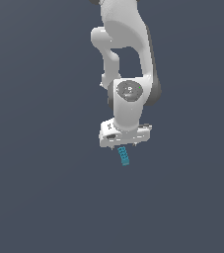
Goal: Pick up the object and move it to a goal position.
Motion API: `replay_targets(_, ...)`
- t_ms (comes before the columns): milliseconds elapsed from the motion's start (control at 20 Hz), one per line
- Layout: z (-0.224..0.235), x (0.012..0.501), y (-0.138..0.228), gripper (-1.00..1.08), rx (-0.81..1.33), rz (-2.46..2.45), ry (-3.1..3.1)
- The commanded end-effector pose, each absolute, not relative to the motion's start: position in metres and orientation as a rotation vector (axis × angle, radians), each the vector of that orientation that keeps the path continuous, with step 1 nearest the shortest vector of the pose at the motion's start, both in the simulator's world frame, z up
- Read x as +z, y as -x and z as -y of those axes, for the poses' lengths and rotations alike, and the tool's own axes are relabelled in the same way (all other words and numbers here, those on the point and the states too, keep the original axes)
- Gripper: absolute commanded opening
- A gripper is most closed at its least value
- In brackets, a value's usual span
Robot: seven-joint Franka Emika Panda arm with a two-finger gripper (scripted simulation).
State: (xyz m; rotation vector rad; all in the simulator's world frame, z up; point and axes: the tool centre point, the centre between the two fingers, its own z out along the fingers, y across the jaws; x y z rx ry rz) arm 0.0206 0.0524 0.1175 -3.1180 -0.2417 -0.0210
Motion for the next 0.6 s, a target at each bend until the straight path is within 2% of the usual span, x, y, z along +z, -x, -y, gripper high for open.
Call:
replay_targets(0,-0.055,0.100,-0.020,1.00,-0.013,0.295,3.120)
replay_targets(250,-0.058,0.078,-0.019,1.00,-0.003,0.360,3.119)
replay_targets(550,-0.059,0.073,-0.018,1.00,0.002,0.370,3.119)
